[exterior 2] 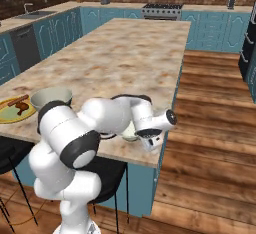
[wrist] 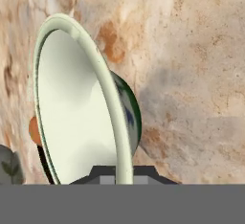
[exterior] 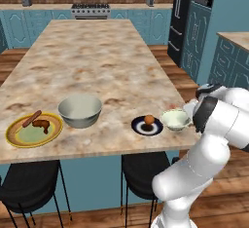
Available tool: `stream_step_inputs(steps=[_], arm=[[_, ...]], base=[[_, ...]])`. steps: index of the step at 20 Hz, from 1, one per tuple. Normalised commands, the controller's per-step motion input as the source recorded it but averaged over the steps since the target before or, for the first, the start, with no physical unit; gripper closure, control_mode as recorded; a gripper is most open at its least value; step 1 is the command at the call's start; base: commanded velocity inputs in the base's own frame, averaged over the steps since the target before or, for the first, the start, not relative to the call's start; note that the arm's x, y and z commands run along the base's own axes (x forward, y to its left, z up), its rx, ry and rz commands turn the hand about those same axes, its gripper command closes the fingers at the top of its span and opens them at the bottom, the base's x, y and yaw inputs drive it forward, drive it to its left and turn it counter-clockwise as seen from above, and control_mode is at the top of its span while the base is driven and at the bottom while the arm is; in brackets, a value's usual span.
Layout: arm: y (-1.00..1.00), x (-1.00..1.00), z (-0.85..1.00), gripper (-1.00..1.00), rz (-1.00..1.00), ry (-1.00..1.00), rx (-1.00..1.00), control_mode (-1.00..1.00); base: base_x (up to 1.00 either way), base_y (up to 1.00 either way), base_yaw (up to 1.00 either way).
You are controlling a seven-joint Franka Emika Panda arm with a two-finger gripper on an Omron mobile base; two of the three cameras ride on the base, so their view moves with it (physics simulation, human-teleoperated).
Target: Take the smaller bowl and place it next to the appetizer plate on the dining counter , and place the larger bowl next to the plate with cooked food.
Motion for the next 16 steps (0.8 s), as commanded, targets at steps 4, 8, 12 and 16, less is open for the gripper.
stream_step_inputs(steps=[4, 8, 12, 16], arm=[[-0.11, 0.58, -0.55, -1.0, 0.0, -0.02, 0.0, -1.0], [-0.39, -0.49, 0.72, -1.0, 0.07, -0.06, 0.0, -1.0], [-0.14, -0.86, 1.0, -1.0, 0.13, -0.09, -0.03, -1.0], [0.13, -1.0, 1.0, -1.0, 0.16, -0.18, -0.14, -1.0]], base=[[0.0, 0.0, 0.0], [0.0, 0.0, 0.0], [0.0, 0.0, 0.0], [0.0, 0.0, 0.0]])
